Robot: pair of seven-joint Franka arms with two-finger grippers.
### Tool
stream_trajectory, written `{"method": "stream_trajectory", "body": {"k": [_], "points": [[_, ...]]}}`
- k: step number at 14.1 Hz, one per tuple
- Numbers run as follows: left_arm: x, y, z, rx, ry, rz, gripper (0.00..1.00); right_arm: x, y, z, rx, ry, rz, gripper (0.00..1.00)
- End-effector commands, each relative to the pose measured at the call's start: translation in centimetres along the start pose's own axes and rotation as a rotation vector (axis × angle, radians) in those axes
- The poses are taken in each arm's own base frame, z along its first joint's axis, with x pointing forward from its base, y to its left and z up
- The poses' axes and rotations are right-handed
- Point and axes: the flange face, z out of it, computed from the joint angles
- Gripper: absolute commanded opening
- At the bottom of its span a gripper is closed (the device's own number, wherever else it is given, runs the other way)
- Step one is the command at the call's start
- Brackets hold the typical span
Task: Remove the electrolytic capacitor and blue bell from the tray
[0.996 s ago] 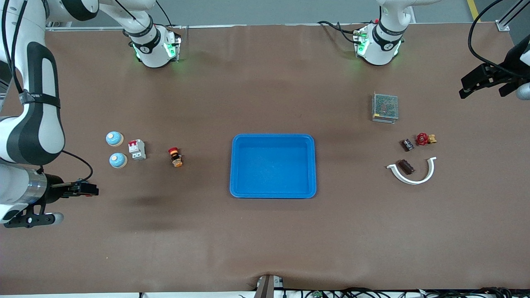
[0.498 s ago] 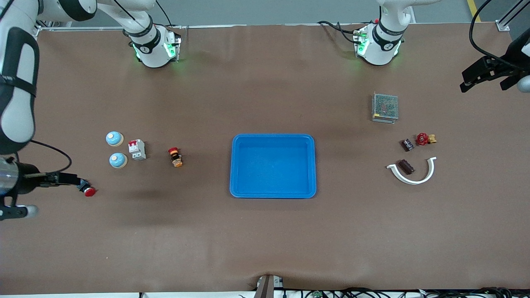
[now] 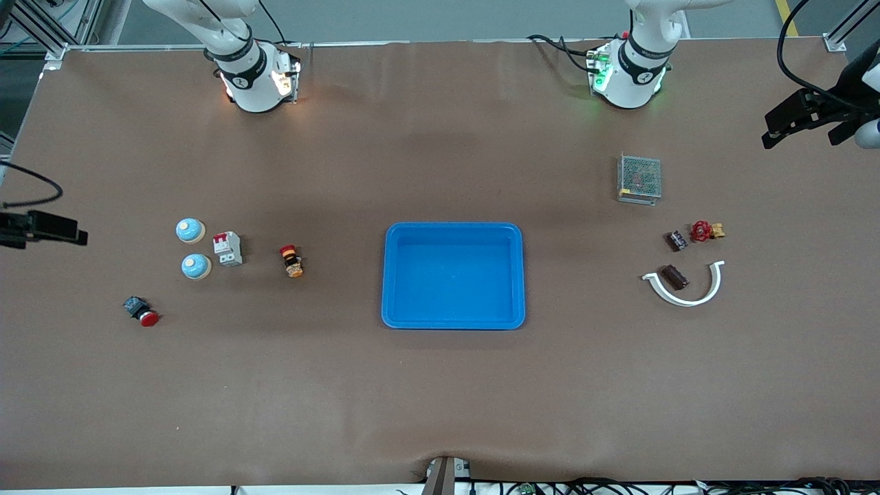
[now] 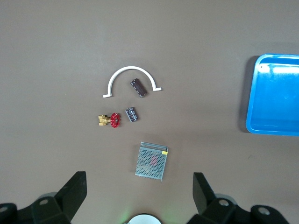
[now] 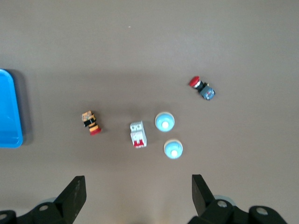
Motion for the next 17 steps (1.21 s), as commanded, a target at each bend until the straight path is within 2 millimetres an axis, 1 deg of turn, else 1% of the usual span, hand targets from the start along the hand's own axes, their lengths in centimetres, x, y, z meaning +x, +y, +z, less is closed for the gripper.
{"method": "stream_trajectory", "body": {"k": [1,3,5,7,8,10,13,15,16,17], "points": [[-1.0,-0.1,-0.2,0.007,0.001,-0.007,1.0,-3.9,-0.1,-3.3,-0.019,-0.009,0.027,1.0],[-1.0,-0.2,-0.3,0.006,0.002,-0.01,1.0,-6.3,-0.1,-5.5,-0.022,0.009,0.06,1.0],[-1.0,-0.2,-0.3,0.006,0.003,-0.01,1.0,-8.0,-0.5,-6.7,-0.019,0.008,0.064,1.0],[-0.9,-0.2,-0.2,0.006,0.001,-0.01,1.0,-9.6,-1.4,-7.2,-0.02,0.002,0.053,1.0],[-0.9,-0.2,-0.2,0.006,0.001,-0.01,1.0,-10.6,-2.4,-7.3,-0.018,0.005,0.036,1.0],[-0.9,-0.2,-0.2,0.006,0.004,-0.01,1.0,-12.0,-3.1,-7.2,-0.021,0.015,0.035,1.0],[-0.9,-0.2,-0.2,0.006,0.004,-0.012,1.0,-14.1,-3.6,-5.8,-0.023,0.044,0.032,1.0],[-0.9,-0.3,-0.2,0.006,0.007,-0.012,1.0,-15.4,-4.4,-5.0,-0.026,0.076,0.018,1.0],[-0.9,-0.3,-0.4,0.005,0.01,-0.012,1.0,-15.9,-4.6,-4.6,-0.025,0.078,0.013,1.0],[-0.9,-0.3,-0.4,0.005,0.01,-0.012,1.0,-16.1,-4.1,-4.4,-0.016,0.077,0.017,1.0]]}}
